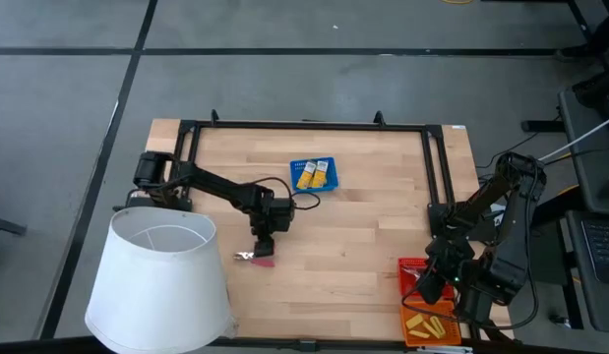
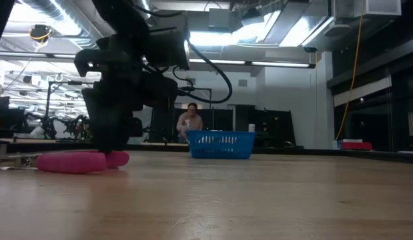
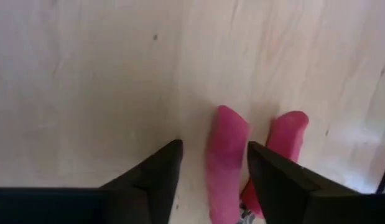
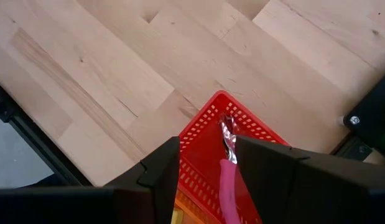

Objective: Pick & Place School Supplies
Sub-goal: Put the pink hole puncher into the red bin

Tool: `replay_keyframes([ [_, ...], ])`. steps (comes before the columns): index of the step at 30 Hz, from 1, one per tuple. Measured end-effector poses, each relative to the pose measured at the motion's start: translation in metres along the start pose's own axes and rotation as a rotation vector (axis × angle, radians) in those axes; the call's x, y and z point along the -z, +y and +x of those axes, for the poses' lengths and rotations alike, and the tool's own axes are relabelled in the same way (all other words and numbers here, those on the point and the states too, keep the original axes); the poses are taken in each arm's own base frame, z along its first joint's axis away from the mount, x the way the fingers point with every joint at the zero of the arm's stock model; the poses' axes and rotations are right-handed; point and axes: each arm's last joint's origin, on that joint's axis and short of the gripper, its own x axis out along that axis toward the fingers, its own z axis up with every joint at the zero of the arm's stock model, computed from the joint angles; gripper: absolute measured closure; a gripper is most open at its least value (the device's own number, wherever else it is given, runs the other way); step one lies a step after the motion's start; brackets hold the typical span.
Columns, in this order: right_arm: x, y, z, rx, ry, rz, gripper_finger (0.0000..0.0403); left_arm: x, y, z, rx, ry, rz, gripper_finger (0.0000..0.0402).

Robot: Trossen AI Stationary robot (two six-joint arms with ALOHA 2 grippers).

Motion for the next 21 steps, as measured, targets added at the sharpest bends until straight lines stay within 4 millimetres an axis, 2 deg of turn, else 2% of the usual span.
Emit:
replay_keyframes([
  [3,0.000,0.000,0.000,0.000,0.000,0.000,0.0243,-0.002,0.000,-0.001,-0.010,-0.004,0.016,0.0266],
  [7,0.000,0.000,0.000,-0.002,-0.005,0.001,0.0244,-0.006,-0.003,-0.003,-0.003,-0.013,0.057,0.0361],
  [8,-0.001,0.000,0.000,-0.005,-0.010,0.002,0.0243,-0.008,-0.004,-0.003,0.012,-0.022,0.068,0.0374],
  [12,-0.004,0.002,0.001,-0.035,-0.078,0.009,0.0244,-0.020,-0.006,-0.012,0.069,-0.077,0.088,0.0375],
  [15,-0.009,0.004,-0.001,-0.076,-0.164,0.008,0.0243,-0.039,-0.010,-0.028,0.121,-0.173,0.113,0.0375],
  [18,-0.020,0.008,-0.009,-0.159,-0.293,-0.002,0.0243,-0.064,-0.018,-0.052,0.153,-0.318,0.152,0.0375],
  [21,-0.033,0.007,-0.022,-0.265,-0.451,0.008,0.0243,-0.093,-0.028,-0.086,0.232,-0.537,0.199,0.0375],
])
